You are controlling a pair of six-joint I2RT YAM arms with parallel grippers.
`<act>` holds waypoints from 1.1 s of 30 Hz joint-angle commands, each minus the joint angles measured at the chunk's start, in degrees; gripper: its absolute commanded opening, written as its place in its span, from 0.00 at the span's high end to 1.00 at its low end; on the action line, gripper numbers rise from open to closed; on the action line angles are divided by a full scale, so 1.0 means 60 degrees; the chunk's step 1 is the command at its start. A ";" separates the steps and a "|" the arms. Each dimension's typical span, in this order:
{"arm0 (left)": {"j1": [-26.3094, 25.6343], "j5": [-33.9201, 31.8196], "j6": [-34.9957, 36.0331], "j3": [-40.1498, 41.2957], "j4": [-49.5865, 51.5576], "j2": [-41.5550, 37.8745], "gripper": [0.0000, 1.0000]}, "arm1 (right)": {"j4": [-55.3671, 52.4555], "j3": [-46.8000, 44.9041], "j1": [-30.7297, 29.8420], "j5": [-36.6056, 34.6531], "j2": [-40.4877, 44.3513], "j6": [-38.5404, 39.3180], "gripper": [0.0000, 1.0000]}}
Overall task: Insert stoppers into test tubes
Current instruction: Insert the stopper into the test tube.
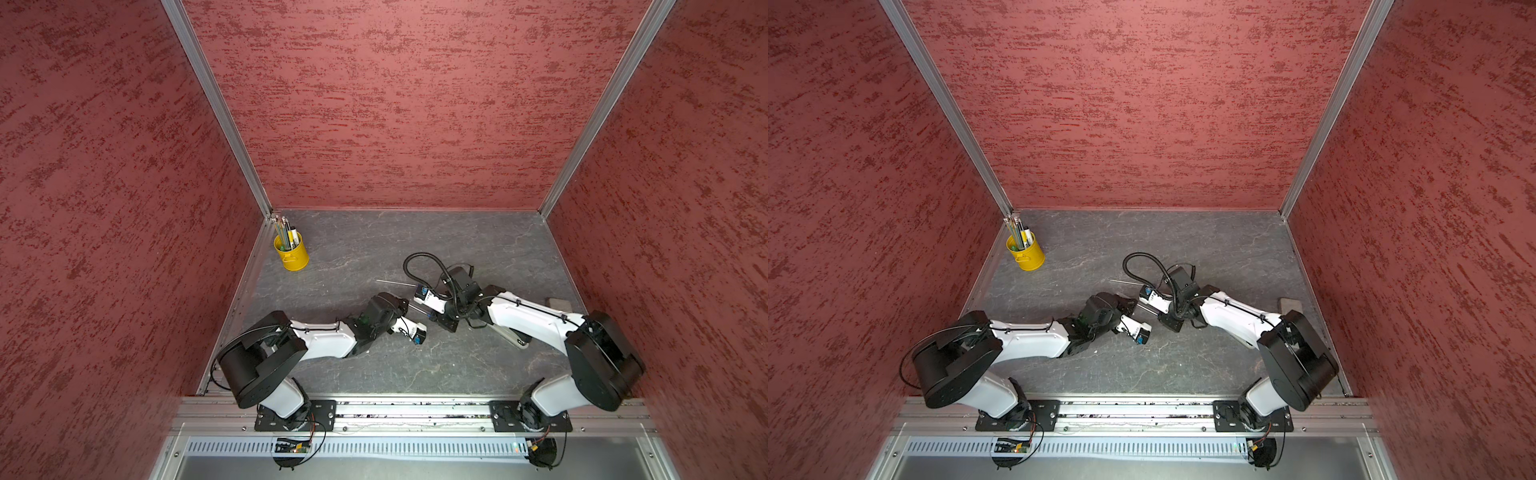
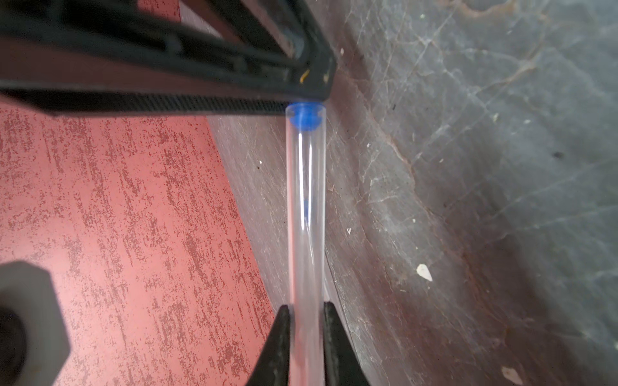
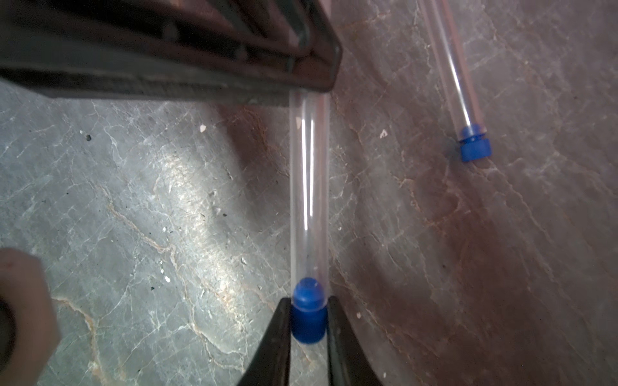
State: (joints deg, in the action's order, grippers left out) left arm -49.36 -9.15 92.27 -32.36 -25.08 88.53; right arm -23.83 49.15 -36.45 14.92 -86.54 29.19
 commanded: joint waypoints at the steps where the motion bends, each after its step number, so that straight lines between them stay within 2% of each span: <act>1: -0.0064 0.0151 -0.0007 -0.0141 -0.0266 0.0129 0.83 | 0.0131 0.0250 -0.0121 -0.0008 0.0068 0.0086 0.75; 12: 0.0092 0.0194 -0.0028 -0.0052 -0.0217 0.0052 0.83 | 0.0138 0.0192 -0.0118 -0.0188 0.0185 0.0159 0.59; 19: 0.0187 0.0213 -0.0069 0.0021 -0.0207 0.0044 0.83 | 0.0177 0.0108 -0.0114 -0.0359 0.0358 0.0200 0.44; 33: 0.0487 0.0166 -0.0788 0.0063 0.0003 0.0218 0.83 | 0.0348 -0.0375 -0.0085 -0.1188 0.1113 0.0321 0.40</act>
State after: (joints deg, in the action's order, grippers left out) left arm -47.03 -8.88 89.76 -32.29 -25.50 88.79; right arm -23.14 48.03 -36.71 10.20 -81.45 30.50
